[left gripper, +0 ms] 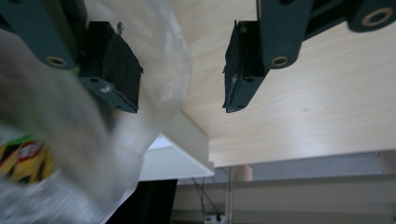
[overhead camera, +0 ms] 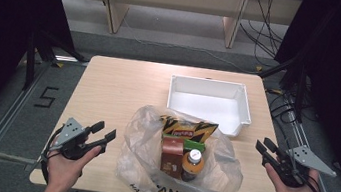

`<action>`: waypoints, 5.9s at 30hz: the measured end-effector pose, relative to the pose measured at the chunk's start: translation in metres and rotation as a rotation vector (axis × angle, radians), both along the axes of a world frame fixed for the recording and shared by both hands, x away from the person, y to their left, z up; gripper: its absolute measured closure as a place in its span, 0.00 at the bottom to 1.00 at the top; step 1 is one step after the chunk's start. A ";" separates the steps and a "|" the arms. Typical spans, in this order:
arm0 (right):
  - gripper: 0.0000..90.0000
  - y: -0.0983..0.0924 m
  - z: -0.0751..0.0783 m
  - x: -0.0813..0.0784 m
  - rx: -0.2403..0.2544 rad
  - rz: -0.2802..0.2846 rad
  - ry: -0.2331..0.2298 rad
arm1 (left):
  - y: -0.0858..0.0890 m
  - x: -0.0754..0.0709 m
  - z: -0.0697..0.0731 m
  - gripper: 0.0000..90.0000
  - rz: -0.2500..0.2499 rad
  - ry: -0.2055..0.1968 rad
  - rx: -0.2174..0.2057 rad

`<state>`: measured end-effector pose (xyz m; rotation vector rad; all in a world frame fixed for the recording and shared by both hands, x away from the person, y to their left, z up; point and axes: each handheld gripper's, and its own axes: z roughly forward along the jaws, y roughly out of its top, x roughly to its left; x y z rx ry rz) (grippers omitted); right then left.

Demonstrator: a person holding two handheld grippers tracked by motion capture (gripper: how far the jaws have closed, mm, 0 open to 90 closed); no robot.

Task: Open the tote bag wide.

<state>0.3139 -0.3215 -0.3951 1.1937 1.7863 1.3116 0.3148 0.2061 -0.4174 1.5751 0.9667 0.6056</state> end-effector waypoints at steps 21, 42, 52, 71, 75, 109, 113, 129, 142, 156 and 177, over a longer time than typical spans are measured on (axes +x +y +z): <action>0.99 0.065 0.052 -0.020 -0.035 0.292 -0.110 | -0.085 -0.010 0.094 0.71 -0.274 -0.087 0.078; 0.97 0.083 0.024 -0.009 -0.144 0.400 0.016 | -0.095 0.032 0.061 0.69 -0.261 0.054 0.268; 0.97 0.081 0.006 -0.003 -0.173 0.398 0.093 | -0.085 0.040 0.045 0.69 -0.228 0.098 0.282; 0.97 0.074 -0.022 0.011 -0.200 0.368 0.246 | -0.088 0.047 0.003 0.75 -0.252 0.197 0.335; 0.96 0.070 -0.012 0.012 -0.178 0.371 0.190 | -0.088 0.046 0.001 0.77 -0.253 0.196 0.326; 0.97 0.072 -0.059 0.039 -0.235 0.375 0.443 | -0.089 0.045 -0.040 0.93 -0.289 0.297 0.356; 0.97 0.070 -0.062 0.043 -0.237 0.353 0.464 | -0.085 0.048 -0.045 0.93 -0.289 0.319 0.358; 0.94 0.056 -0.028 0.038 -0.151 0.297 0.343 | -0.084 0.050 -0.052 0.94 -0.297 0.320 0.387; 0.70 0.078 0.004 0.036 -0.039 0.398 0.236 | -0.085 0.048 -0.051 0.93 -0.305 0.313 0.390; 0.70 0.089 -0.023 0.048 -0.190 0.332 0.354 | -0.085 0.048 -0.051 0.94 -0.301 0.309 0.387; 1.00 0.061 -0.055 0.072 -0.255 0.194 0.469 | -0.081 0.058 -0.068 1.00 -0.265 0.403 0.354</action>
